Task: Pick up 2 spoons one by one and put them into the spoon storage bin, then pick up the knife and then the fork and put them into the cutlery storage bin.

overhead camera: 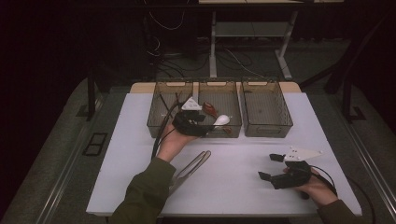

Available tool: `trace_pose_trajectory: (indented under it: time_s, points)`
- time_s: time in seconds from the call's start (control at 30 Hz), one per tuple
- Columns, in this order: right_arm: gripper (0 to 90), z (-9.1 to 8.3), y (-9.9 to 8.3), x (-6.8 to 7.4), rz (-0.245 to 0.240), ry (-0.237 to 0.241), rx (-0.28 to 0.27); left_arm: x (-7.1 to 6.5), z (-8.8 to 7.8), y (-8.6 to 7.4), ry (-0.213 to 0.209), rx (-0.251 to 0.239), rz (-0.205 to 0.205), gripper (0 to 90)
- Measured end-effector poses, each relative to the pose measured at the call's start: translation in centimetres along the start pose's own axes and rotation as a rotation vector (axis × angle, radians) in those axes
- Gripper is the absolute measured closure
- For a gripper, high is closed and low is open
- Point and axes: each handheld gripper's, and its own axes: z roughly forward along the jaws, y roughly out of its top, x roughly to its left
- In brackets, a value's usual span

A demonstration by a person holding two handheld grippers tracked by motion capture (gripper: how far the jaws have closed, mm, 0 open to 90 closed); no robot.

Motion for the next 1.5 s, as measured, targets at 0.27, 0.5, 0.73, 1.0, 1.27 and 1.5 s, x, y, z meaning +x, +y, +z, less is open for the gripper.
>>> trace_pose_trajectory:
  time_s: [0.27, 0.5, 0.73, 1.0, 1.27, 1.5]
  points:
    - [14.6, 0.0, 0.0, 0.0, 0.004, -0.002, -0.005, -0.2, -1.6, -2.8, -0.001, -0.007, -0.039, 37.3]
    - [14.6, 0.0, 0.0, 0.1, 0.004, -0.003, -0.005, -0.6, -2.9, -4.9, 0.010, -0.003, -0.043, 36.6]
    - [14.6, 0.0, 0.0, 0.1, 0.004, -0.003, -0.007, -1.2, -4.2, -6.7, 0.021, -0.001, -0.051, 35.8]
    - [14.6, 0.0, 0.0, 0.0, 0.003, -0.005, -0.008, -2.3, -5.9, -9.3, 0.024, 0.027, -0.046, 46.5]
    - [14.6, 0.1, 0.0, 0.1, -0.002, -0.008, 0.001, -2.7, -6.9, -11.7, 0.028, 0.059, -0.078, 61.5]
    - [14.7, 0.1, 0.0, 0.1, 0.001, -0.009, -0.004, -3.3, -6.2, -12.3, 0.016, 0.089, -0.098, 71.8]
